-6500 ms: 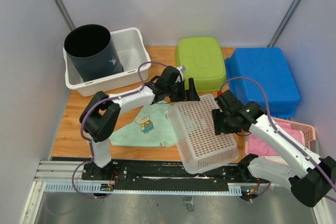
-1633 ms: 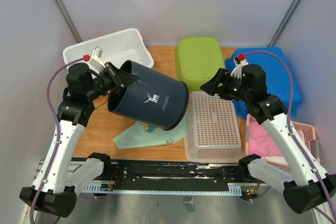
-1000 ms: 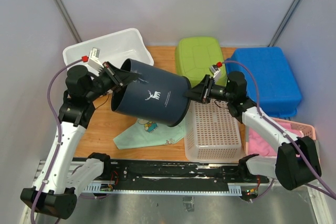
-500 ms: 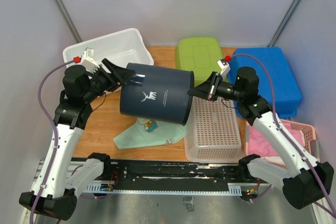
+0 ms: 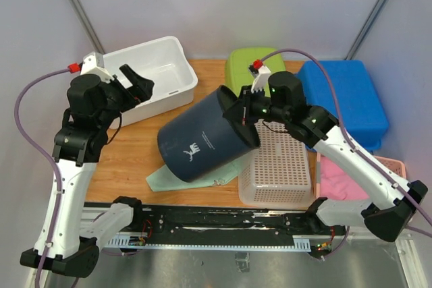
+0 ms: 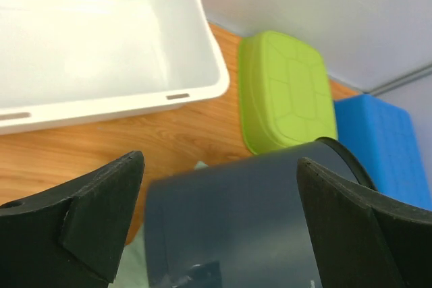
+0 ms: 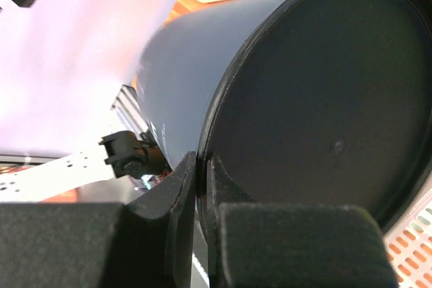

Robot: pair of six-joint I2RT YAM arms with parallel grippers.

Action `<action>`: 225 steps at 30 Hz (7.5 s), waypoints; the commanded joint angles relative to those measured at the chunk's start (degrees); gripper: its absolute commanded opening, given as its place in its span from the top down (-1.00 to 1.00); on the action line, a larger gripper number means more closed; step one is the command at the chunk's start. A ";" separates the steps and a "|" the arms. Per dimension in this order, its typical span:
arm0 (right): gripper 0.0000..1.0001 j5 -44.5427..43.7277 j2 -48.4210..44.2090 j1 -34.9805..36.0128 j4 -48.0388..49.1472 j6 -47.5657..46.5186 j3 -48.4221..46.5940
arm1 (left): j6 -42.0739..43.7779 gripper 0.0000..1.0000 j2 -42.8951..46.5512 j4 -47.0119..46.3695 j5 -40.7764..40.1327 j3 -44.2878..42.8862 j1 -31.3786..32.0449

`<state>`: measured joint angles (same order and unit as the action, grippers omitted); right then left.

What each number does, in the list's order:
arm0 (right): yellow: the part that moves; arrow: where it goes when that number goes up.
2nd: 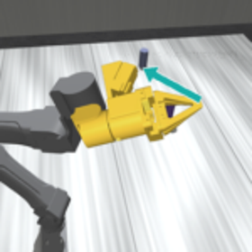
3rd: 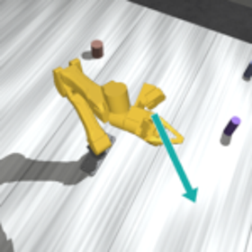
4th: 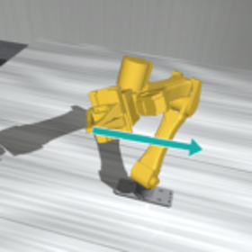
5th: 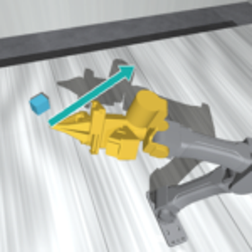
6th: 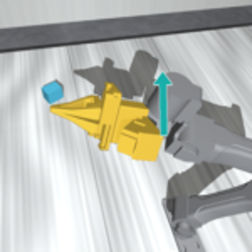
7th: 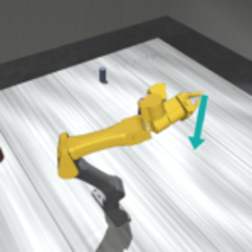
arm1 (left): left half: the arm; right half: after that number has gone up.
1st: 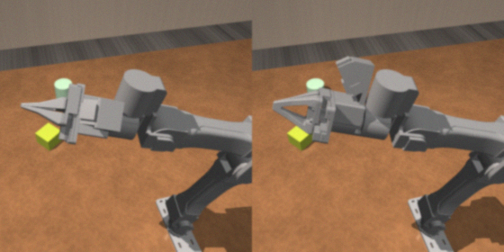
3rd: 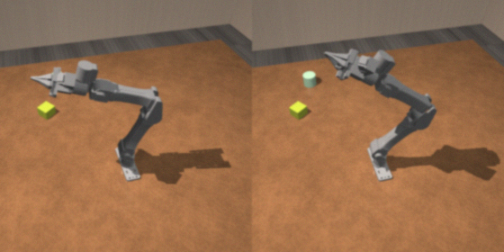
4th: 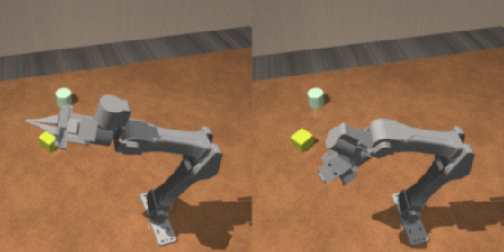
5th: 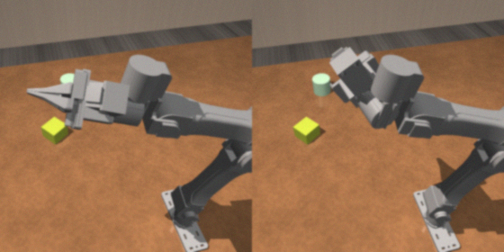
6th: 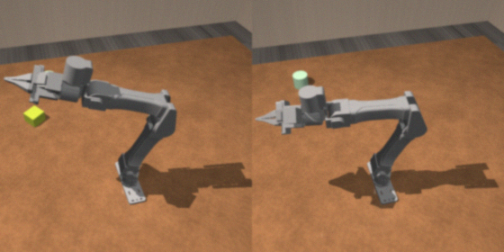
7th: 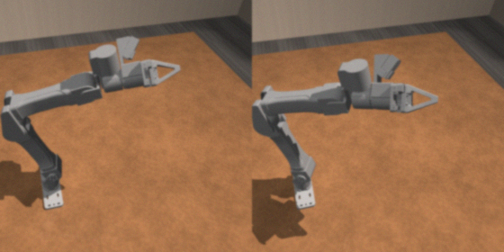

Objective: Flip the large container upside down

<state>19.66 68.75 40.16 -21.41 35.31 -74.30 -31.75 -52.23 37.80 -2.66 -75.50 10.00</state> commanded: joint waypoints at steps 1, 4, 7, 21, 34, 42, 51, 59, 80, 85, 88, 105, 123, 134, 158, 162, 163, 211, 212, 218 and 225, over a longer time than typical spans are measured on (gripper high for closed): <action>0.99 -13.02 2.07 7.37 1.83 -11.36 -9.68 | 7.66 -0.98 -3.66 5.19 -7.88 -7.30 0.28; 0.99 -17.87 4.60 13.79 2.72 -16.77 -12.95 | 9.00 -0.98 -5.80 5.59 -9.25 -13.70 0.28; 0.99 -23.38 7.49 20.89 5.14 -22.20 -14.86 | 9.92 -0.99 -8.83 7.00 -10.00 -21.23 0.28; 0.99 -33.30 23.20 42.50 19.07 -43.04 -18.53 | 11.54 -0.98 -15.17 10.63 -14.11 -37.20 0.28; 0.99 -25.87 32.63 45.01 27.03 -47.81 -28.26 | 12.72 -0.98 -14.79 11.24 -19.83 -38.68 0.23; 0.54 -20.30 37.01 45.52 12.20 -43.38 -34.14 | 13.68 -0.98 -16.10 7.72 -11.84 -34.92 0.15; -0.40 -19.95 27.57 44.73 9.68 -39.11 -26.63 | 12.37 -0.98 -19.57 4.56 -5.91 -32.07 0.19; -0.40 -30.21 11.78 38.26 8.08 -33.59 -10.83 | 13.83 -0.98 -29.02 6.39 -7.23 -31.34 0.24; -0.33 -28.09 40.11 3.02 -20.02 1.95 -38.94 | 14.60 -0.98 -34.68 8.43 -7.18 -28.16 2.92; -0.36 -27.45 57.74 1.51 -20.43 3.77 -58.51 | 14.01 -0.98 -28.93 8.43 -11.40 -24.69 2.90; -0.41 -24.62 66.35 0.07 -20.11 4.95 -67.79 | 14.60 -0.98 -27.39 9.70 -16.68 -24.28 2.35; 0.73 -26.86 66.09 -2.27 -1.48 7.23 -53.14 | 12.41 -0.98 -23.12 7.90 -12.94 -17.09 2.30; -0.38 -25.93 32.24 -1.77 7.67 16.34 -10.82 | 9.86 -0.98 -40.14 5.93 -11.87 -30.54 13.90; -0.42 -29.09 1.03 -16.20 -0.66 5.18 14.63 | 6.53 -0.98 -51.08 6.15 -26.74 -39.60 27.13; -0.18 -5.44 20.83 19.66 36.11 4.51 16.26 | 5.77 -0.98 -33.80 6.42 -0.52 -46.59 30.87; -0.18 -0.61 28.91 23.83 38.36 3.39 5.37 | 5.71 -0.98 -33.78 6.36 -1.30 -45.93 30.87; -0.18 1.25 31.33 24.31 37.31 3.18 1.44 | 5.90 -0.98 -34.26 6.39 -0.77 -46.14 30.87; -0.33 -35.90 -11.85 4.55 -10.30 -11.90 26.17 | 0.20 -0.49 -77.38 0.68 -27.02 -48.88 19.26; -0.33 -35.91 -11.89 4.55 -10.38 -11.92 26.22 | 0.34 -0.44 -77.10 -0.07 -26.90 -47.50 18.87; -0.32 -35.82 -12.03 4.55 -10.50 -11.57 25.94 | 1.78 -0.04 -77.40 -2.13 -23.17 -45.47 17.44; -0.31 -36.13 -11.97 4.49 -10.86 -10.67 25.67 | 4.78 0.56 -77.32 -2.12 -21.50 -46.10 17.02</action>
<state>-15.07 57.01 45.74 -31.35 24.18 -46.65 -29.30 -129.16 37.21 -25.34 -120.57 27.44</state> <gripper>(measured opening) 0.656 0.301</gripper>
